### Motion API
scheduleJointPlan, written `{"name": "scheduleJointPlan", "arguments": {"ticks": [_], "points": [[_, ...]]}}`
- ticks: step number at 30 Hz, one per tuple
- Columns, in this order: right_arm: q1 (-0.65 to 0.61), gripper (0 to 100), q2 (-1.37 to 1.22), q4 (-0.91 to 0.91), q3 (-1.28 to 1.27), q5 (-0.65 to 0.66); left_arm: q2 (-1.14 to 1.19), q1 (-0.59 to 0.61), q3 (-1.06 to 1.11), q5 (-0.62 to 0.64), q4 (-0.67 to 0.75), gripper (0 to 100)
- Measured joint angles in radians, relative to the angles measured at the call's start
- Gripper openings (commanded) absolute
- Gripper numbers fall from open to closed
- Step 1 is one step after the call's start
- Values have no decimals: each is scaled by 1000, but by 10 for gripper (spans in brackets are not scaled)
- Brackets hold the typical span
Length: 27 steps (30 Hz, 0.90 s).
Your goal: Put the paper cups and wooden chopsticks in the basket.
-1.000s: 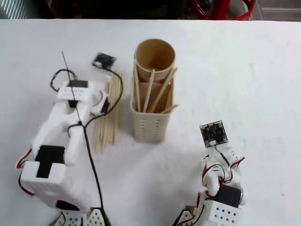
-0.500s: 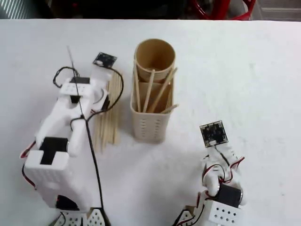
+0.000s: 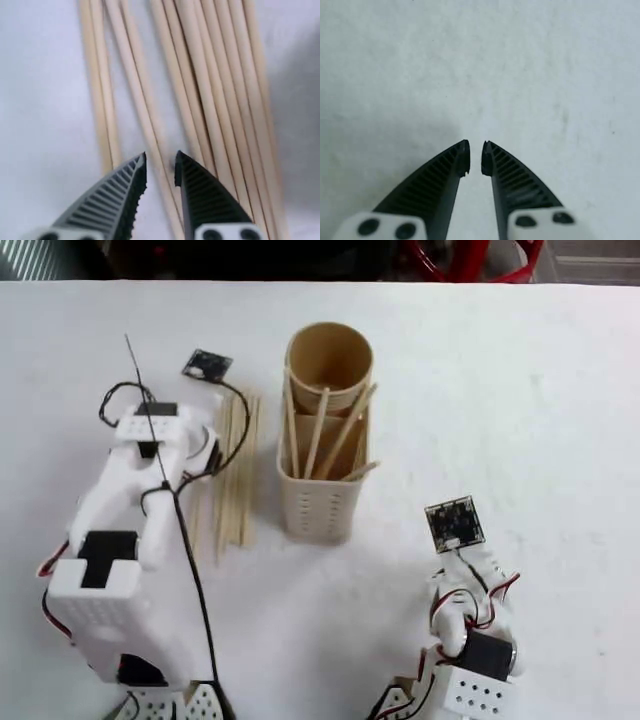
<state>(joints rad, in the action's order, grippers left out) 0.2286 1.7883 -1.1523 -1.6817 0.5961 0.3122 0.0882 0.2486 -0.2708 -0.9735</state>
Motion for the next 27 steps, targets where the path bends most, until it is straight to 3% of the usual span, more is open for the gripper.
{"name": "scheduleJointPlan", "arguments": {"ticks": [17,27], "points": [[0,57,0,0,0,0,31,-38,-9,0,-5,112],[0,57,0,0,0,0,172,-34,-212,40,-180,112]]}}
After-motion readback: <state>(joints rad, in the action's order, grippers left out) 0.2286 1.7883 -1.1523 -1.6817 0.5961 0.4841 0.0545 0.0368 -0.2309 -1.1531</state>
